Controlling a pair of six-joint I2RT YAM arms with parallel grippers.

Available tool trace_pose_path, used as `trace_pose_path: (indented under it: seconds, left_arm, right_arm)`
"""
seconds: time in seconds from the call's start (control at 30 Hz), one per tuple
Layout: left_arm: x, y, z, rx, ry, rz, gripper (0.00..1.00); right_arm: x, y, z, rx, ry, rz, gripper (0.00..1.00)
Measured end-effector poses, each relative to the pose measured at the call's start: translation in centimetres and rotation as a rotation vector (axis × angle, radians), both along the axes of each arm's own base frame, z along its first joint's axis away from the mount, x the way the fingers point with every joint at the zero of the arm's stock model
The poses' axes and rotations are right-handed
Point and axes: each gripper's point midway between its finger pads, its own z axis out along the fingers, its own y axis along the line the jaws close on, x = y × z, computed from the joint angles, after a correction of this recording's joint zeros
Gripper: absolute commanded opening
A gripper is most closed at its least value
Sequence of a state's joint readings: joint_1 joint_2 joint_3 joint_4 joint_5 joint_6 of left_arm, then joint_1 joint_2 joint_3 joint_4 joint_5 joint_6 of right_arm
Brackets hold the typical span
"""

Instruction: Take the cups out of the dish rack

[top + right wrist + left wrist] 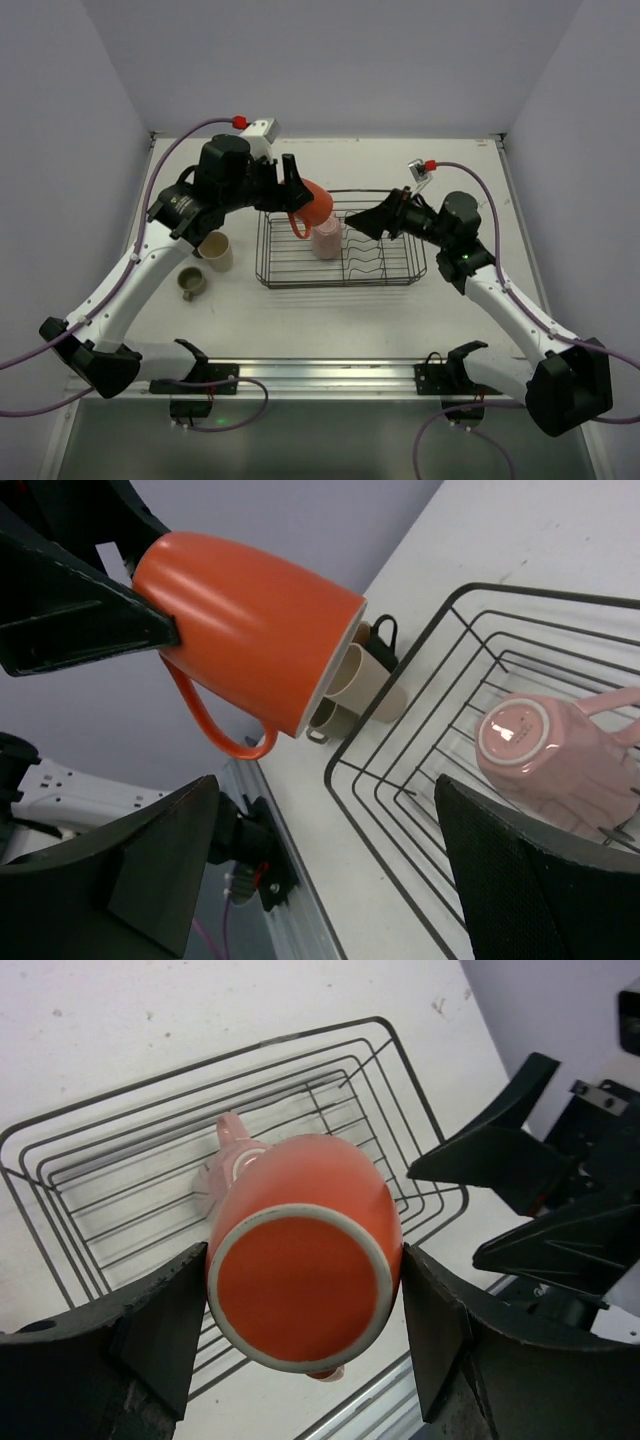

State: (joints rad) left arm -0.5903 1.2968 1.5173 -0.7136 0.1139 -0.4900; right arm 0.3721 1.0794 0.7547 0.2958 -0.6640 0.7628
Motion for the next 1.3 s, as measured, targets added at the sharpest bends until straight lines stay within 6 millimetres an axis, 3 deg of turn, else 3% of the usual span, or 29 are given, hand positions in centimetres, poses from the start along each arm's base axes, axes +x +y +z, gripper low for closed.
trace_pose_path:
  seconds: [0.2,0.4,0.67,1.07,1.3]
  left_arm:
    - [-1.0,-1.1,1.9,-0.095,-0.011,-0.051,0.0]
    - [-1.6,-2.2,3.4,-0.172,-0.032,-0.1,0.0]
    - [-1.9,-2.8,3.0,-0.201,-0.012,-0.131,0.0]
    - [-2.0,-3.3,2.1,-0.211,0.005,-0.151,0.0]
    - [-2.1,-3.8,2.9,-0.249,-0.01,-0.173,0.0]
  right_arm:
    - [-0.8,1.0,-0.2,0.133,-0.005,0.087,0.87]
    - [-1.8,1.4,1.2,0.287,-0.064,0.172,0.84]
    - [-1.0,1.4,-1.4,0.349,0.104,0.191,0.82]
    - [-2.3,1.2,2.2,0.396,0.031,0.251,0.81]
    - [-2.3,1.3,3.7,0.411,0.006,0.266,0.76]
